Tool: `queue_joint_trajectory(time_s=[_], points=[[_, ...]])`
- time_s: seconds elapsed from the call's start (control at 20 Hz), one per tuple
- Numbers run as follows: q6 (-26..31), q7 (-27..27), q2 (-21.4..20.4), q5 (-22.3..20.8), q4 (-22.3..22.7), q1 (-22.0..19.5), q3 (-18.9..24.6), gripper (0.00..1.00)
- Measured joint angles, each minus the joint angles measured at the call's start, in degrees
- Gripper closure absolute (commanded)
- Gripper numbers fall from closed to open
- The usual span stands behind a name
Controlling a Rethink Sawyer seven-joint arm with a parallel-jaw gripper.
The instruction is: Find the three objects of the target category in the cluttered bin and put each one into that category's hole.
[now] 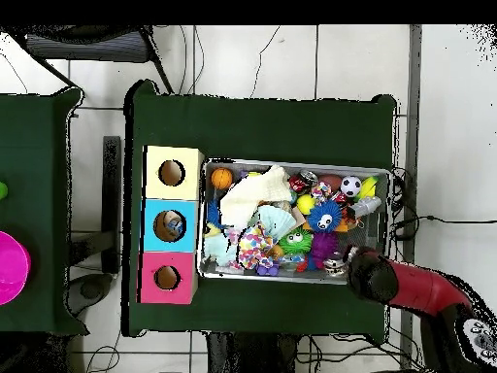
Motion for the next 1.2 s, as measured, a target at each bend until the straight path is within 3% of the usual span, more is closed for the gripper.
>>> queue_joint_trajectory(time_s=[0.5, 1.2], points=[[-1.37, 0.00, -3.19, 0.01, 3.83, -1.02, 0.21, 0.00], [-1.92, 0.00, -3.31, -0.01, 4.27, -1.23, 0.47, 0.00]])
